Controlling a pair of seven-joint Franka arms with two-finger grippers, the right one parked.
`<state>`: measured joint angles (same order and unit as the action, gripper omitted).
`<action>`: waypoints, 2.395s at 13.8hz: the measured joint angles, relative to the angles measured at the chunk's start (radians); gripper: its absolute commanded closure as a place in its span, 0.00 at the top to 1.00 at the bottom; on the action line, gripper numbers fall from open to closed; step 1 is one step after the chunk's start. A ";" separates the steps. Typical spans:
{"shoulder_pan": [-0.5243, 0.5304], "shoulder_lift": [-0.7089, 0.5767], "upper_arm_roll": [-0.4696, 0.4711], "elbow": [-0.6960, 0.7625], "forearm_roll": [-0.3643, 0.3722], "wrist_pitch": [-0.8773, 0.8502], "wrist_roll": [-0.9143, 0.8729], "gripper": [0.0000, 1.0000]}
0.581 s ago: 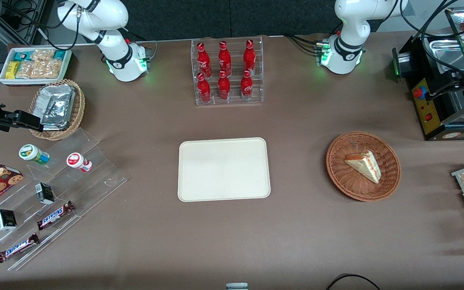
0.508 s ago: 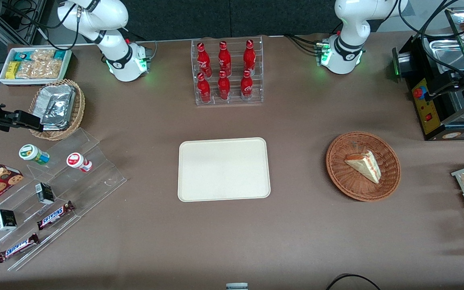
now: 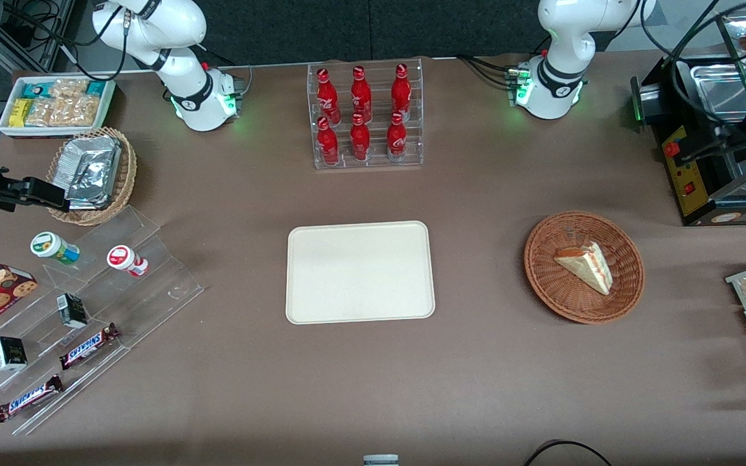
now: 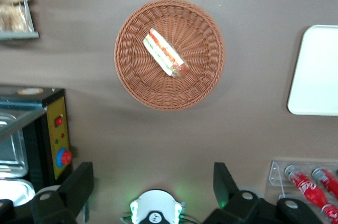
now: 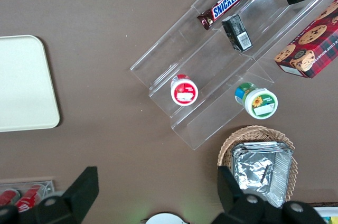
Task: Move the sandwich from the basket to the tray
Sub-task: 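Move the left gripper from rest toward the wicker basket, then lower the open left gripper over the wrapped sandwich in the basket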
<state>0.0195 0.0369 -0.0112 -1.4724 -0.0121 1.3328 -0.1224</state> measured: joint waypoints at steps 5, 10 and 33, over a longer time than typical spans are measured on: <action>0.000 0.087 0.002 -0.110 0.007 0.161 -0.432 1.00; 0.000 0.085 0.002 -0.366 0.008 0.491 -0.839 1.00; -0.044 0.154 -0.001 -0.745 0.023 1.083 -0.984 1.00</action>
<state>-0.0245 0.1906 -0.0120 -2.2176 0.0105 2.4156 -1.1059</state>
